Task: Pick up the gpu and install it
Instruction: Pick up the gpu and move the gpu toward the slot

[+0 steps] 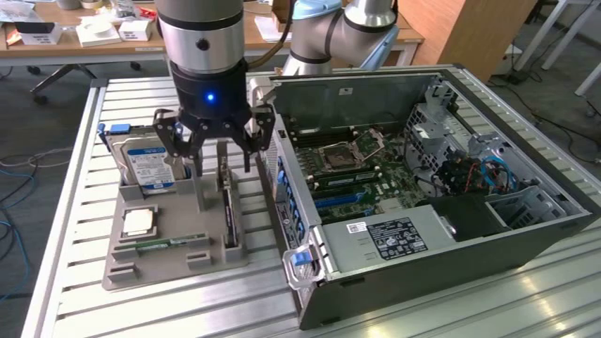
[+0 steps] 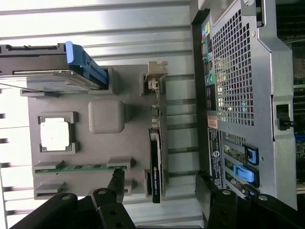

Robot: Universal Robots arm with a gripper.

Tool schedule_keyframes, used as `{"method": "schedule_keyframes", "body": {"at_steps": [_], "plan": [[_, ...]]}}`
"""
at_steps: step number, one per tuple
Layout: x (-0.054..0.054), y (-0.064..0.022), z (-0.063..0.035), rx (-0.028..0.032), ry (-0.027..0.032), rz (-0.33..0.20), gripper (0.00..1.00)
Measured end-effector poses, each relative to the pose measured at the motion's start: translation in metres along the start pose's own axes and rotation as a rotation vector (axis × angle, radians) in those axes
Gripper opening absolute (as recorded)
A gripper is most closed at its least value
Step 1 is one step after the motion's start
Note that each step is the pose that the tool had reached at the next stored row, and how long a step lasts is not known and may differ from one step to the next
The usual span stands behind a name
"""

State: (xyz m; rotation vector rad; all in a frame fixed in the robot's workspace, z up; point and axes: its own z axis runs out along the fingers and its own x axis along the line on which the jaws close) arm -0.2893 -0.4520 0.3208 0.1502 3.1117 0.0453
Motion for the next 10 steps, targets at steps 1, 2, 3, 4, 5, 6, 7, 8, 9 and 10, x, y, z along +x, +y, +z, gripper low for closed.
{"method": "schedule_keyframes", "body": {"at_steps": [1,2,3,4,5,6,7,8,9,10], "plan": [[0.0000,0.0000,0.0005,0.0000,-0.0001,0.000,0.71],[0.0001,0.0000,0.0010,0.0000,0.0000,0.000,0.71],[0.0001,-0.0001,0.0014,0.0000,0.0000,0.000,0.71],[0.0002,-0.0001,0.0019,0.0000,0.0000,0.000,0.71],[0.0003,-0.0001,0.0024,0.0000,-0.0001,0.000,0.71],[0.0003,-0.0001,0.0028,0.0000,0.0000,0.000,0.71],[0.0004,-0.0001,0.0033,0.0000,0.0000,0.000,0.71],[0.0005,-0.0002,0.0038,0.0000,0.0000,0.000,0.71],[0.0006,-0.0002,0.0042,0.0000,-0.0001,0.000,0.71],[0.0006,-0.0002,0.0047,0.0000,0.0000,0.000,0.71]]}}
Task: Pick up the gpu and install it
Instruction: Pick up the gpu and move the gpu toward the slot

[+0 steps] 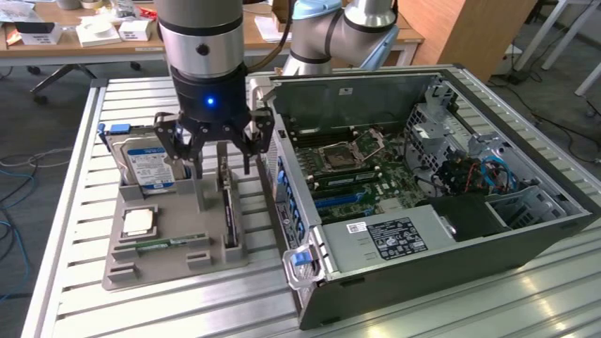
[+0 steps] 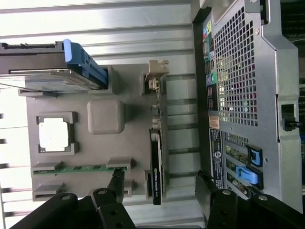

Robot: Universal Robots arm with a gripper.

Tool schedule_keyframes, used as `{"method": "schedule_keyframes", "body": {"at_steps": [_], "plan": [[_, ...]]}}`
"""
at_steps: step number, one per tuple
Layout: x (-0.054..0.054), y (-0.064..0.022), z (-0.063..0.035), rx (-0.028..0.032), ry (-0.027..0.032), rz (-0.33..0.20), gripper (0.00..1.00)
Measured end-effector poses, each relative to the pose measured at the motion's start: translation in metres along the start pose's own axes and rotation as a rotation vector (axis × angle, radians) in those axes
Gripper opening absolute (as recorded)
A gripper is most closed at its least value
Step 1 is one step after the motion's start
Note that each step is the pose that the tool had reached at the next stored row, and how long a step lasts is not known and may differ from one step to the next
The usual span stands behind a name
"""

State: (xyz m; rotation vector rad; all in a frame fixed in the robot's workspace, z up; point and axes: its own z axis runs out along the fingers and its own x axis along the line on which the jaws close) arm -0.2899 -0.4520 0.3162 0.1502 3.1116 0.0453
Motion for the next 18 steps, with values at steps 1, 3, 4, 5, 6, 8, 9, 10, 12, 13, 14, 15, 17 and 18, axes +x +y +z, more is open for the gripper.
{"method": "schedule_keyframes", "body": {"at_steps": [1,3,4,5,6,8,9,10,12,13,14,15,17,18], "plan": [[0.0001,0.0000,0.0004,0.0001,0.0000,0.000,0.71],[0.0002,0.0000,0.0012,0.0001,0.0000,0.000,0.71],[0.0002,-0.0001,0.0016,0.0001,0.0001,0.000,0.71],[0.0002,-0.0001,0.0020,0.0001,0.0000,0.000,0.71],[0.0003,-0.0001,0.0024,0.0001,0.0000,0.000,0.71],[0.0003,-0.0001,0.0031,0.0000,0.0000,0.000,0.71],[0.0004,-0.0001,0.0035,0.0001,0.0000,0.000,0.71],[0.0004,-0.0001,0.0038,0.0000,0.0000,0.000,0.71],[0.0004,-0.0002,0.0045,0.0001,0.0000,0.000,0.71],[0.0004,-0.0002,0.0049,0.0000,-0.0001,0.000,0.71],[0.0005,-0.0002,0.0052,0.0000,0.0000,0.000,0.71],[0.0005,-0.0002,0.0056,0.0000,0.0000,0.000,0.71],[0.0006,-0.0002,0.0066,-0.0001,-0.0001,0.000,0.71],[0.0007,-0.0003,0.0071,0.0000,0.0000,0.000,0.71]]}}
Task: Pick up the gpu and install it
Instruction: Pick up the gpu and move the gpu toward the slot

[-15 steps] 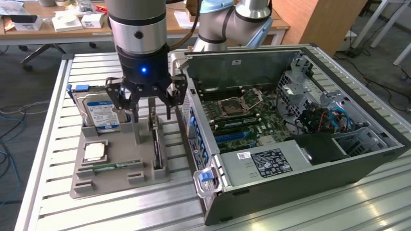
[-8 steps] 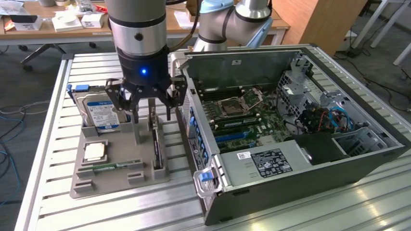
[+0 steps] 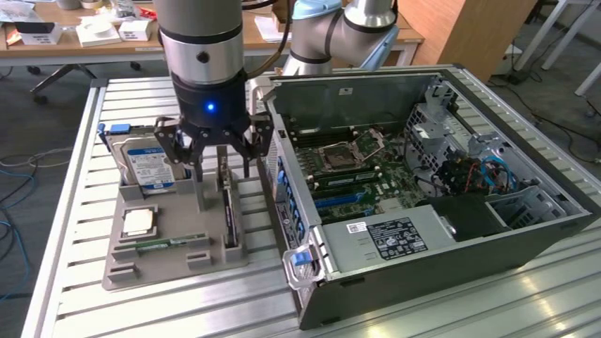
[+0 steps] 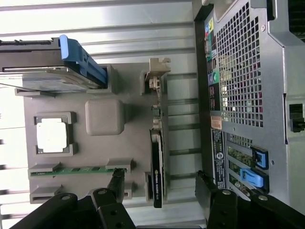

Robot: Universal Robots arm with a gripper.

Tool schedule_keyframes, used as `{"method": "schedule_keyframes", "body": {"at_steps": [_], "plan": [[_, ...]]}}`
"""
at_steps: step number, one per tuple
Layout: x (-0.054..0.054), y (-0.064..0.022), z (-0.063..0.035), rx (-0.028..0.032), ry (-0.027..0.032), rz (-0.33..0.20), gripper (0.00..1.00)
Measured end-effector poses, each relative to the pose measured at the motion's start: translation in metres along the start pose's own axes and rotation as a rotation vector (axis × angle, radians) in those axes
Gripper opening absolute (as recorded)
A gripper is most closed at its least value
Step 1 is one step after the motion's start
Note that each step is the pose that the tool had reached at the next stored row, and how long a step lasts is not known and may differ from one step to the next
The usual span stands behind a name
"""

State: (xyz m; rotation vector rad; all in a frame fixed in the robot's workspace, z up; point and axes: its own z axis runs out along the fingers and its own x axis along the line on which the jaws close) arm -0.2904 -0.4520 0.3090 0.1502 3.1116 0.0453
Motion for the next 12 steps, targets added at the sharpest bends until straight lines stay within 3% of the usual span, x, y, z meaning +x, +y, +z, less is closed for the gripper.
{"method": "schedule_keyframes", "body": {"at_steps": [12], "plan": [[0.0006,-0.0003,0.0068,0.0000,0.0000,0.000,0.71]]}}
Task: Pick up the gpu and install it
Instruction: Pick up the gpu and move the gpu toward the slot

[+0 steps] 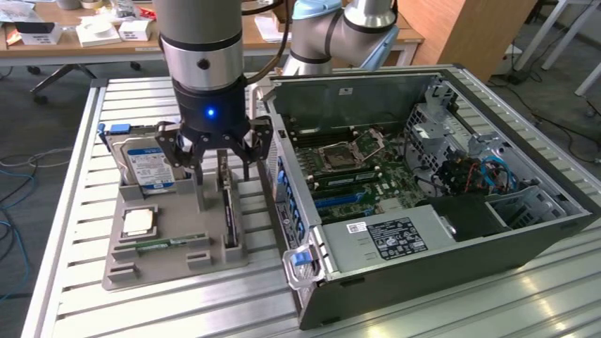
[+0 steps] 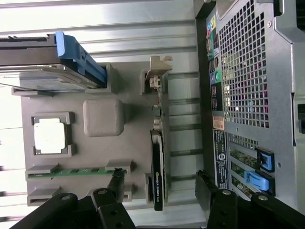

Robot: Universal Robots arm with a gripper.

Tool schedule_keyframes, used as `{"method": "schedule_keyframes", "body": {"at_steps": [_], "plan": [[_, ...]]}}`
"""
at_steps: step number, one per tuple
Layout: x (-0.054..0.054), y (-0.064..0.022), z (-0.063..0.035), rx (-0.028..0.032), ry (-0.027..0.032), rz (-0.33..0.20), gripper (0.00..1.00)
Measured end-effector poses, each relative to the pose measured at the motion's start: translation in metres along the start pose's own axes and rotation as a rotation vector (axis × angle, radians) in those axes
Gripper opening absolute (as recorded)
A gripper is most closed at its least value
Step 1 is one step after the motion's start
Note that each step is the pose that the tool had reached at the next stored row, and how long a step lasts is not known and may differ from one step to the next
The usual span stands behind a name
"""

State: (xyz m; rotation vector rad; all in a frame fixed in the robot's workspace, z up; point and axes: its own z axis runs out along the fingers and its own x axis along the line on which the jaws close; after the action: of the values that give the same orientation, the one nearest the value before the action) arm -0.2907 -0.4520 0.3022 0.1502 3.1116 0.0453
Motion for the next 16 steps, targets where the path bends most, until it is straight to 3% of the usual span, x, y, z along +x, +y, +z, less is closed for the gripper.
{"method": "schedule_keyframes", "body": {"at_steps": [16], "plan": [[0.001,-0.0004,0.0113,0.0000,0.0000,0.000,0.71]]}}
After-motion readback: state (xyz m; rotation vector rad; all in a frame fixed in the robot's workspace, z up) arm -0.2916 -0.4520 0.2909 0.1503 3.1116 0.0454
